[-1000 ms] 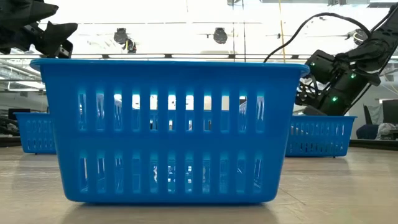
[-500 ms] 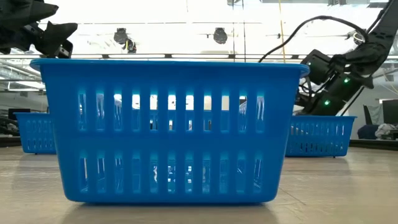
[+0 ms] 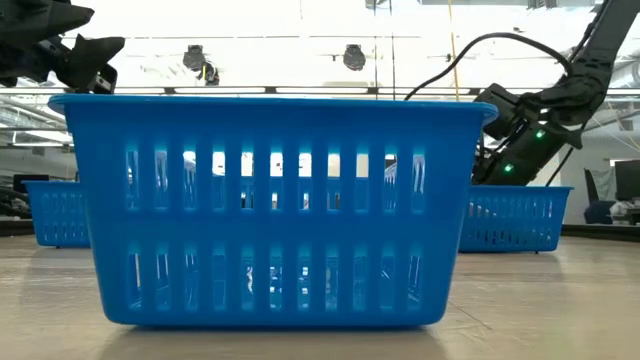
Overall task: Pick & Place School Supplies
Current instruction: Put the yellow crayon box into the top right blue bin
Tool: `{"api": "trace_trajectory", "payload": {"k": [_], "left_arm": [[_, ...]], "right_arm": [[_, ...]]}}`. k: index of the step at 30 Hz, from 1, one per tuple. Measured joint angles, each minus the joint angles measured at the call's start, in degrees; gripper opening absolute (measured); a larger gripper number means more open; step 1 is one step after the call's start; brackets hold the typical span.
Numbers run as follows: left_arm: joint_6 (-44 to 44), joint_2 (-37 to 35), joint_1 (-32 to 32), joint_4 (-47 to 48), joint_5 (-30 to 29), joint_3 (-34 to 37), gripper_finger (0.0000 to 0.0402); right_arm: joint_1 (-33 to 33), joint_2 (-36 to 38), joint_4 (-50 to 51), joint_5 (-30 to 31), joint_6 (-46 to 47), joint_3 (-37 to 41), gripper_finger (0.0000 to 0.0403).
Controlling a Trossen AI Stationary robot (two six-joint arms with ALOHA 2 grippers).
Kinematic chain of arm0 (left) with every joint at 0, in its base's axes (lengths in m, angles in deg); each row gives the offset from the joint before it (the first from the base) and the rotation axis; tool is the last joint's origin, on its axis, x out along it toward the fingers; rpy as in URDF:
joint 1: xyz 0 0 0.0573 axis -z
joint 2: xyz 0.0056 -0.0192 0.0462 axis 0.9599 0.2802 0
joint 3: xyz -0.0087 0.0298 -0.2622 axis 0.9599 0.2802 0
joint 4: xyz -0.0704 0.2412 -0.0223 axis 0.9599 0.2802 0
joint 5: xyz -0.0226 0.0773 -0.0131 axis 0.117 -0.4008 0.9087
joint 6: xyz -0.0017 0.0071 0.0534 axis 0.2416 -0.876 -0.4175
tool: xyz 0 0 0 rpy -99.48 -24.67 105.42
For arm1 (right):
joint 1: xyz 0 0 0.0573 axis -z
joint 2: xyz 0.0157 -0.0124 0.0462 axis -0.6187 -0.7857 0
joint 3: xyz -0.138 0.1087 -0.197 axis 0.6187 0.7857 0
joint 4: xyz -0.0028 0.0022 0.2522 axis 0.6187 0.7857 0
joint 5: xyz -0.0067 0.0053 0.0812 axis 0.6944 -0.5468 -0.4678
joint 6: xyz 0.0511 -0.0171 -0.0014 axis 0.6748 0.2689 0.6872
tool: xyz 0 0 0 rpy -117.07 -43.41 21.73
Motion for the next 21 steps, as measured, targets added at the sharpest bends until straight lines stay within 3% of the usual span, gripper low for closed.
{"api": "trace_trajectory", "payload": {"k": [9, 21], "left_arm": [[0.0, 0.0, 0.0, 0.0, 0.0, 0.0, 0.0173], [0.0, 0.0, 0.0, 0.0, 0.0, 0.0, 0.0173]], "right_arm": [[0.0, 0.0, -5.0, 0.0, -0.4, 0.0, 0.0169], [0.0, 2.1, -7.9, 0.2, -2.3, 0.2, 0.0167]]}}
